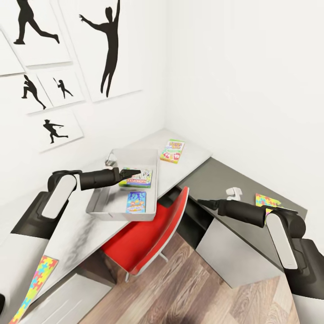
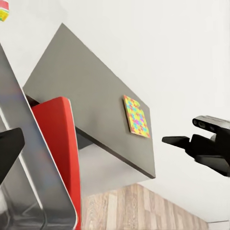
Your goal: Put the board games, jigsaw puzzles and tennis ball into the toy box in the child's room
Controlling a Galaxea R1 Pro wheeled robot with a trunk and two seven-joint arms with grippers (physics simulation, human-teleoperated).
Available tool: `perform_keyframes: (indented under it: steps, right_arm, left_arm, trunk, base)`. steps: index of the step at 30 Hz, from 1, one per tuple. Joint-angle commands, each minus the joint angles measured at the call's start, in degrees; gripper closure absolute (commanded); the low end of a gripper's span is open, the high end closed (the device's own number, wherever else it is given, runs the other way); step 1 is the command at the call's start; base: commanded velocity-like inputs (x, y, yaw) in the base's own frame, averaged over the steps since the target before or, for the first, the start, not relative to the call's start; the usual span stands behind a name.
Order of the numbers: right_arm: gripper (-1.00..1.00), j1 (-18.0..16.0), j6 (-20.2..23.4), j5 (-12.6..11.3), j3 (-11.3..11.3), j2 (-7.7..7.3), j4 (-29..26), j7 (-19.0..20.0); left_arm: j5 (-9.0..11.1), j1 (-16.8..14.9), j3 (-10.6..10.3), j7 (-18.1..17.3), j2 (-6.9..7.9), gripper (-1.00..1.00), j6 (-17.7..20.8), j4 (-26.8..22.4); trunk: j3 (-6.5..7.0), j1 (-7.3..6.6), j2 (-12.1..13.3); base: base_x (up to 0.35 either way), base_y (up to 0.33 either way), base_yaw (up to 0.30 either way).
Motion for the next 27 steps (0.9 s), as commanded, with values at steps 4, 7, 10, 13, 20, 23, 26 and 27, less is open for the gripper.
perform_keyframes:
  steps: [4, 7, 10, 13, 20, 23, 26, 27]
  right_arm:
    - [-1.0, -0.1, 0.3, 0.3, 0.0, 0.05, 0.0, -1.0]
    - [-1.0, -0.1, 0.3, 0.3, 0.0, 0.08, 0.0, -1.5]
    - [-1.0, -0.1, 0.3, 0.3, 0.0, 0.18, 0.0, -2.6]
    - [-1.0, -0.1, 0.3, 0.3, 0.0, 0.31, 0.0, -3.7]
    - [-1.0, -0.1, 0.3, 0.3, 0.0, 0.39, 0.0, -4.5]
    - [-1.0, -0.1, 0.3, 0.3, 0.0, 0.41, 0.0, -4.7]
    - [-1.0, -0.1, 0.3, 0.3, 0.0, 0.42, 0.1, -4.8]
    - [-1.0, -0.1, 0.3, 0.3, 0.0, 0.42, 0.1, -4.8]
  left_arm:
    - [-0.3, 0.8, 0.2, -0.1, 0.01, -1.0, 0.1, -1.4]
    - [-0.3, 1.3, 0.3, -0.1, 0.0, -1.0, 0.1, -1.9]
    - [-0.4, 2.5, 0.5, 0.1, -0.01, -1.0, 0.0, -3.2]
    - [-0.4, 4.7, 1.3, 0.2, -0.01, -1.0, 0.0, -5.2]
    - [-0.4, 7.5, 3.9, 0.3, -0.02, -1.0, 0.0, -7.9]
    - [-0.3, 8.8, 5.2, 0.3, -0.02, -1.0, 0.0, -9.5]
    - [-0.3, 9.9, 6.3, 0.3, -0.02, -1.0, 0.1, -10.9]
    - [-0.3, 9.9, 6.3, 0.3, -0.02, -1.0, 0.1, -10.9]
  trunk:
    - [0.29, 0.03, -0.1]
    - [0.57, 0.03, -0.1]
    - [0.85, 0.03, -0.1]
    - [1.13, 0.03, -0.1]
    - [1.78, 0.03, -0.1]
    - [2.06, 0.03, -0.1]
    - [2.34, 0.03, -0.1]
    - [2.43, 0.03, -0.1]
  base:
    - [0.0, 0.0, 0.0]
    - [0.0, 0.0, 0.0]
    - [0.0, 0.0, 0.0]
    - [0.0, 0.0, 0.0]
    - [0.0, 0.0, 0.0]
    - [0.0, 0.0, 0.0]
    - [0.0, 0.0, 0.0]
    - [0.0, 0.0, 0.0]
